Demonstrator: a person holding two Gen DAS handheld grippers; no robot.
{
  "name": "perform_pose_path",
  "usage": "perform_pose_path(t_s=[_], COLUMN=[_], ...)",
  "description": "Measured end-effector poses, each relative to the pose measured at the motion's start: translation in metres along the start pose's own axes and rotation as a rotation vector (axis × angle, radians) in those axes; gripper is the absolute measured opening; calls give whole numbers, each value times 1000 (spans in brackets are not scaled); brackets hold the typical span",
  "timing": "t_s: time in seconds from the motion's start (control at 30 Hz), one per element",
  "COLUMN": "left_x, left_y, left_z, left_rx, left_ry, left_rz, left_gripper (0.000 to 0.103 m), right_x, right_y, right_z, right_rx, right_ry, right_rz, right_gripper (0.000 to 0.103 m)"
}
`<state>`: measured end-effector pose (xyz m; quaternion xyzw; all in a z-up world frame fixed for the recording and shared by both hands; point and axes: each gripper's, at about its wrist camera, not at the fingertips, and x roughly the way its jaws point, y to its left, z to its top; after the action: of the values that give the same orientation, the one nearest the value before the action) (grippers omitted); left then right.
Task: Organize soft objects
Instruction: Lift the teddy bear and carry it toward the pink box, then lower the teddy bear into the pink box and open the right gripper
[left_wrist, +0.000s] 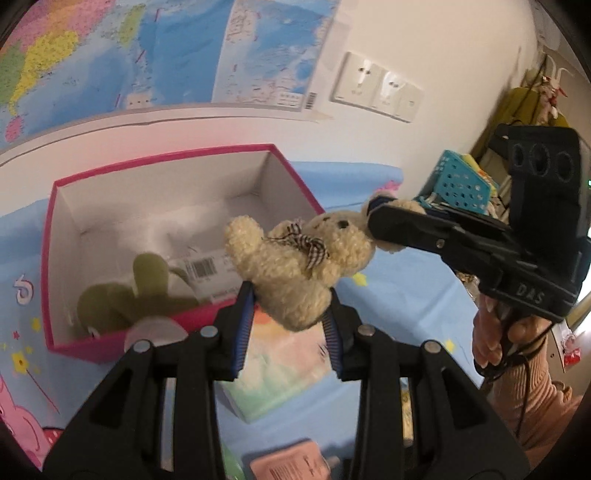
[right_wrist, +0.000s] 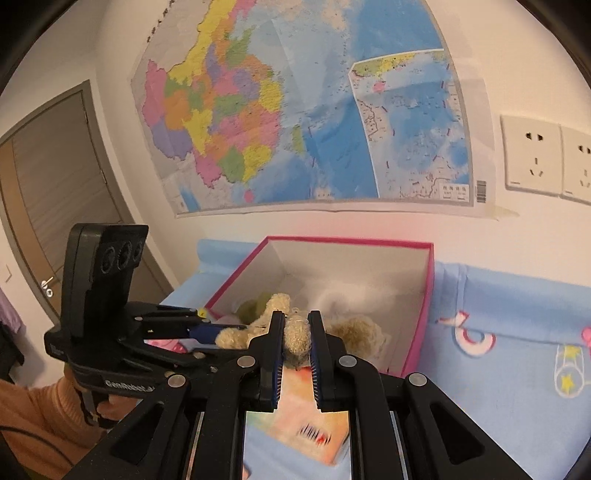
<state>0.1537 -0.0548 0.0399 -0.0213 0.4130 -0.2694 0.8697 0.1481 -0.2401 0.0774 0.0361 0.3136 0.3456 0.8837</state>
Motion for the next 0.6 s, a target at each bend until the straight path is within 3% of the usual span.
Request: perform_pose_path(t_s=[0.3, 0.6], left_x=[34, 63], left_y=[14, 24], left_z=[24, 28], left_rx=[-24, -50], left_ry=[51, 98], left_rz=[43, 81], left_gripper=[37, 37], right_x=[32, 62], right_y=[-26, -40], right_z=[15, 8], right_rx=[30, 19], right_ry=[29, 96], right_rz=[-24, -119], right_gripper=[12, 15])
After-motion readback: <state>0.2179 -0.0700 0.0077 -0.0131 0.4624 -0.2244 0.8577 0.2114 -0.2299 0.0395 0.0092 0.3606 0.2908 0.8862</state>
